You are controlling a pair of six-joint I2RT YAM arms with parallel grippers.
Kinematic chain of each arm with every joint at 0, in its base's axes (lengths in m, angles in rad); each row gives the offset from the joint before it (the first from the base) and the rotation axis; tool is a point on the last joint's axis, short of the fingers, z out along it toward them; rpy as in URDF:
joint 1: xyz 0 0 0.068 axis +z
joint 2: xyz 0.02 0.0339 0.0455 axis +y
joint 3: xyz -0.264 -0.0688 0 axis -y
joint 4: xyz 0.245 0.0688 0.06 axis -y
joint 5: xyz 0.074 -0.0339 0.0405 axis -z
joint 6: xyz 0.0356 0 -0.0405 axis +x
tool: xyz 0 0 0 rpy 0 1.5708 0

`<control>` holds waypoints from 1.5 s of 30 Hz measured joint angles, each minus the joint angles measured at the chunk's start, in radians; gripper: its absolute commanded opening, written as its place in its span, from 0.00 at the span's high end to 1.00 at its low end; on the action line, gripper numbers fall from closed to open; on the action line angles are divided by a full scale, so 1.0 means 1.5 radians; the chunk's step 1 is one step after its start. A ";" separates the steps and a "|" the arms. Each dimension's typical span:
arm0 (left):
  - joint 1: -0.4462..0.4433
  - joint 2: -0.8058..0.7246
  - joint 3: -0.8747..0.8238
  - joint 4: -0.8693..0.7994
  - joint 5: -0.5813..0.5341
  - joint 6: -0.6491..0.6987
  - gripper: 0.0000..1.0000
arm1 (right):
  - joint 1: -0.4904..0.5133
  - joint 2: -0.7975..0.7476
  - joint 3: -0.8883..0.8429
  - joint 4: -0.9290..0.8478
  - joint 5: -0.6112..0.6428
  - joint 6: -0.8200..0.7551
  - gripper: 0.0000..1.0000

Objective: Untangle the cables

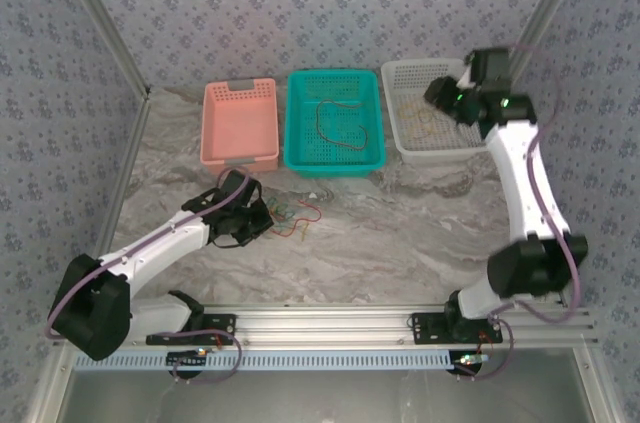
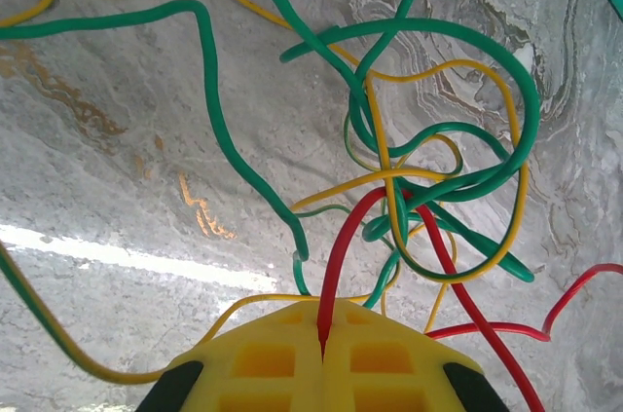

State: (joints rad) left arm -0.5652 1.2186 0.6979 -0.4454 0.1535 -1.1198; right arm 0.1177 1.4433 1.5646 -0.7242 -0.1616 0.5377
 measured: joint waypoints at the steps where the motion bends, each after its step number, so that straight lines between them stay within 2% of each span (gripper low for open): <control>1: 0.000 0.000 0.000 0.000 0.003 0.000 1.00 | 0.039 -0.035 -0.048 0.007 -0.003 0.005 0.52; 3: 0.000 0.000 0.002 0.001 0.010 0.000 1.00 | 0.145 -0.098 -0.164 0.041 -0.014 0.016 0.46; 6: 0.000 0.000 0.005 0.001 0.019 -0.002 1.00 | 0.292 -0.126 -0.302 0.091 -0.039 0.039 0.36; 9: 0.000 0.000 0.006 0.002 0.028 -0.005 1.00 | 0.387 -0.106 -0.386 0.140 -0.062 0.062 0.34; 11: 0.000 0.000 0.006 0.002 0.032 -0.005 1.00 | 0.411 -0.084 -0.407 0.167 -0.070 0.068 0.34; 15: 0.000 0.000 0.006 0.002 0.042 -0.005 1.00 | 0.428 -0.020 -0.403 0.226 -0.078 0.054 0.35; 22: 0.000 0.000 0.006 0.002 0.051 -0.004 1.00 | 0.447 0.105 -0.317 0.237 -0.070 -0.009 0.41; 26: 0.000 -0.001 0.006 0.002 0.056 -0.004 1.00 | 0.447 0.151 -0.292 0.239 -0.063 -0.032 0.54; 29: 0.000 -0.004 0.006 0.001 0.057 -0.004 1.00 | 0.447 0.179 -0.276 0.238 -0.058 -0.038 0.71; 31: 0.000 -0.010 0.006 0.001 0.057 -0.004 1.00 | 0.447 0.187 -0.274 0.240 -0.052 -0.035 0.73; 32: 0.000 -0.014 0.006 0.001 0.057 -0.004 1.00 | 0.447 0.187 -0.274 0.237 -0.046 -0.032 0.72; 36: 0.000 -0.025 0.006 0.001 0.057 -0.004 1.00 | 0.447 0.186 -0.275 0.235 -0.021 -0.030 0.54; 39: 0.000 -0.027 0.006 0.001 0.057 -0.005 1.00 | 0.449 0.176 -0.275 0.226 0.000 -0.037 0.45; 42: 0.000 -0.027 0.006 0.001 0.057 -0.004 1.00 | 0.456 0.160 -0.275 0.212 0.025 -0.050 0.39; 45: 0.000 -0.027 0.006 0.001 0.057 -0.005 1.00 | 0.460 0.152 -0.275 0.201 0.036 -0.065 0.37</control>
State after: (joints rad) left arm -0.5652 1.1778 0.7063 -0.4442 0.2398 -1.1267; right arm 0.8078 1.6714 1.1522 -0.4229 -0.1074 0.4400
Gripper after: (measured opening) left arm 0.041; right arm 0.626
